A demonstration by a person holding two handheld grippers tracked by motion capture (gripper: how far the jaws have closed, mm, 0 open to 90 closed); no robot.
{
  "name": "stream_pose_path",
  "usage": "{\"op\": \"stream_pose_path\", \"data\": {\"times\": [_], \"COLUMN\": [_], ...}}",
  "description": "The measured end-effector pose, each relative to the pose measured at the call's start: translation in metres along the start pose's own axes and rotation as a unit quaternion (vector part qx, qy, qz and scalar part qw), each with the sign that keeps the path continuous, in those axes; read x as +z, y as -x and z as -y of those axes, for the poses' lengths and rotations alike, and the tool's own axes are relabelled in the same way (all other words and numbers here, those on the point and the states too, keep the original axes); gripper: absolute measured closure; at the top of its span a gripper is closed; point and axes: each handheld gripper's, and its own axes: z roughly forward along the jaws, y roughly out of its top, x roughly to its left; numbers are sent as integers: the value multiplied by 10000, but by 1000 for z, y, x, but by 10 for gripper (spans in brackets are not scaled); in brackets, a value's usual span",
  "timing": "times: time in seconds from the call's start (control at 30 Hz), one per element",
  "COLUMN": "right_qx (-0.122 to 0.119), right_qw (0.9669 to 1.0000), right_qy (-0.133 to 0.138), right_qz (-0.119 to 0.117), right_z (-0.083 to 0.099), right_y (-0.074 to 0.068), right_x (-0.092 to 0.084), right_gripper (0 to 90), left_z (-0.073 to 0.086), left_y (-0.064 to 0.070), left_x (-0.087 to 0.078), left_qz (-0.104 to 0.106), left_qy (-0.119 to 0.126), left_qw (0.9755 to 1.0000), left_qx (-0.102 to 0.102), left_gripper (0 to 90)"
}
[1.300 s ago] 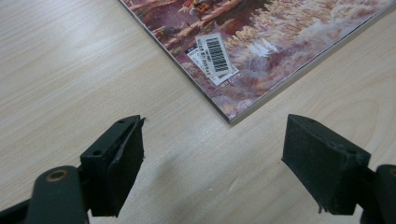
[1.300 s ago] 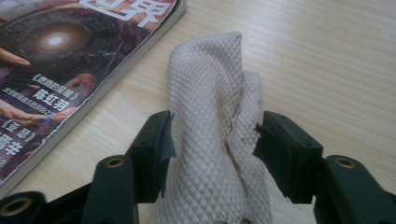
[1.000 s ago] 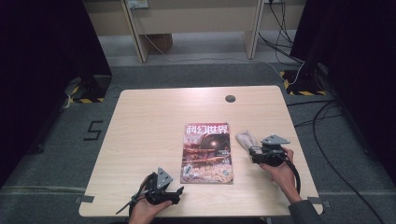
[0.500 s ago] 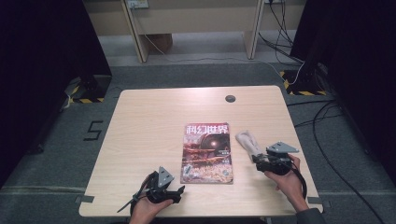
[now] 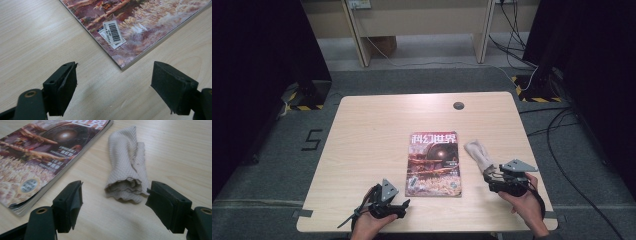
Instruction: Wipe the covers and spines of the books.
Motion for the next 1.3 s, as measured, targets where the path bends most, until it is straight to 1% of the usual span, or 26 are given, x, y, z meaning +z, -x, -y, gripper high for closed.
{"op": "stream_pose_path", "data": {"times": [0.17,0.23,0.27,0.4,0.5,0.6,0.73,0.9,0.93,1.03,1.07,1.13,1.23,1.3], "right_qx": [-145,-142,-142,-235,-250,-204,-259,-306,-349,-370,-339,-400,-349,-373], "right_qw": [9998,9998,9998,9996,9994,9994,9993,9986,9983,9979,9979,9977,9977,9976], "right_qy": [30,4,4,-16,-22,-61,-98,-205,-233,-273,-300,-289,-324,-319], "right_qz": [-95,-149,-149,-179,-241,-257,-267,-368,-410,-450,-468,-465,-474,-497], "right_z": [3,6,6,10,13,17,22,29,30,32,33,35,37,38], "right_y": [-6,-11,-11,-15,-16,-17,-18,-23,-23,-26,-26,-26,-26,-26], "right_x": [-7,-12,-12,-17,-21,-23,-25,-26,-26,-27,-28,-28,-30,-31], "right_gripper": [273,269,269,260,241,220,202,184,182,177,176,175,174,174], "left_z": [1,1,1,1,1,1,1,1,1,1,1,2,2,2], "left_y": [0,0,0,1,1,1,1,2,2,1,1,1,2,2], "left_x": [0,0,0,0,0,1,1,1,1,1,1,1,1,1], "left_qz": [16,9,5,6,11,11,16,14,14,13,13,11,10,11], "left_qy": [17,22,25,12,10,7,-4,-5,-8,-18,-17,-23,-29,-28], "left_qw": [10000,10000,10000,10000,10000,10000,10000,10000,10000,10000,10000,10000,10000,10000], "left_qx": [-3,-2,-7,11,12,11,23,21,24,28,29,35,34,35], "left_gripper": [202,202,202,202,202,202,201,201,202,201,201,202,201,201]}}
